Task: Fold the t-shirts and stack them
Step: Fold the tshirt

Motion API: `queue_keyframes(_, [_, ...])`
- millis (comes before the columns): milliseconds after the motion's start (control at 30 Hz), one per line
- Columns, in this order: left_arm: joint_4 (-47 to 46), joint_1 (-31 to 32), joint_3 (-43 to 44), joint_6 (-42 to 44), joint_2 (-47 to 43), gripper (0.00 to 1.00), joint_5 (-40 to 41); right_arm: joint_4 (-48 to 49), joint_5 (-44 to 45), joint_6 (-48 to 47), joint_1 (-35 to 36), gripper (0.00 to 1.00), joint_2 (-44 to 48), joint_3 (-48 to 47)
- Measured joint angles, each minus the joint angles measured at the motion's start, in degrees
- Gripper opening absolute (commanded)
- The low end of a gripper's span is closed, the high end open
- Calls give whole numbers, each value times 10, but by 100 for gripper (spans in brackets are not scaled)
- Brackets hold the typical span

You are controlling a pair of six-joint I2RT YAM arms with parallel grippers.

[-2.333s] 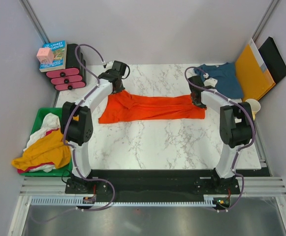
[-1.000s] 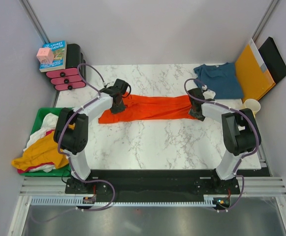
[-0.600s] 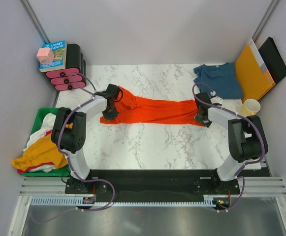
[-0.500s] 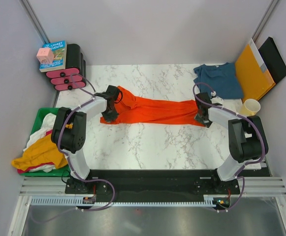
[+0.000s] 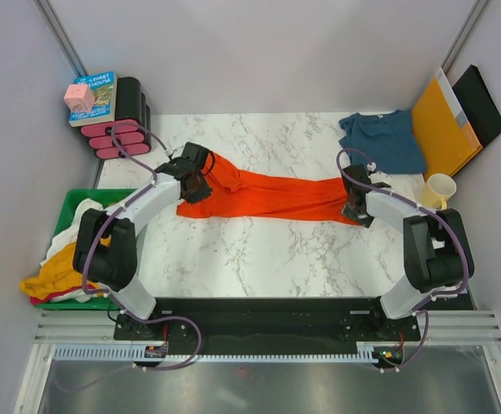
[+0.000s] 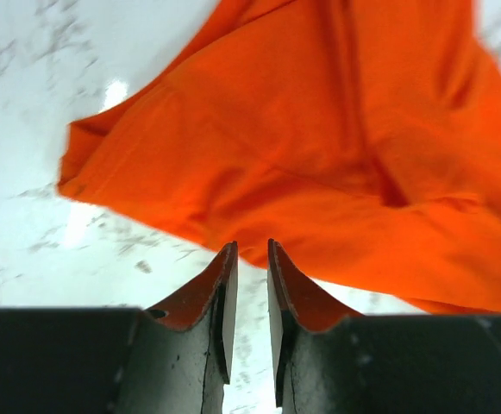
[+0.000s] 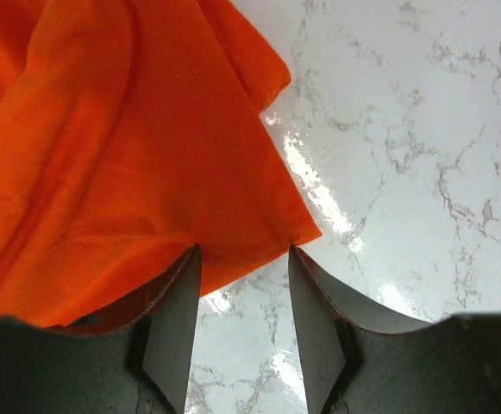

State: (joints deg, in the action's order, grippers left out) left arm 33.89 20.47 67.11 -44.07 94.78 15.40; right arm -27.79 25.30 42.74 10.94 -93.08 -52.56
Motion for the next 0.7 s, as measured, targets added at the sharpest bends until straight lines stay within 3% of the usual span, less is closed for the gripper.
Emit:
queue_keyframes(300, [-44,20,80,0,73,23,-52,-4,-6,-8,50,41,7,-18])
queue_keyframes(500, [-44,21,86,0,154,22,-68,13,-12,-10,76,41,-2,-44])
queue_keyframes(700, [-44,16,109,0,181,22,-74,29,-9,-7,76,39,-53,-57])
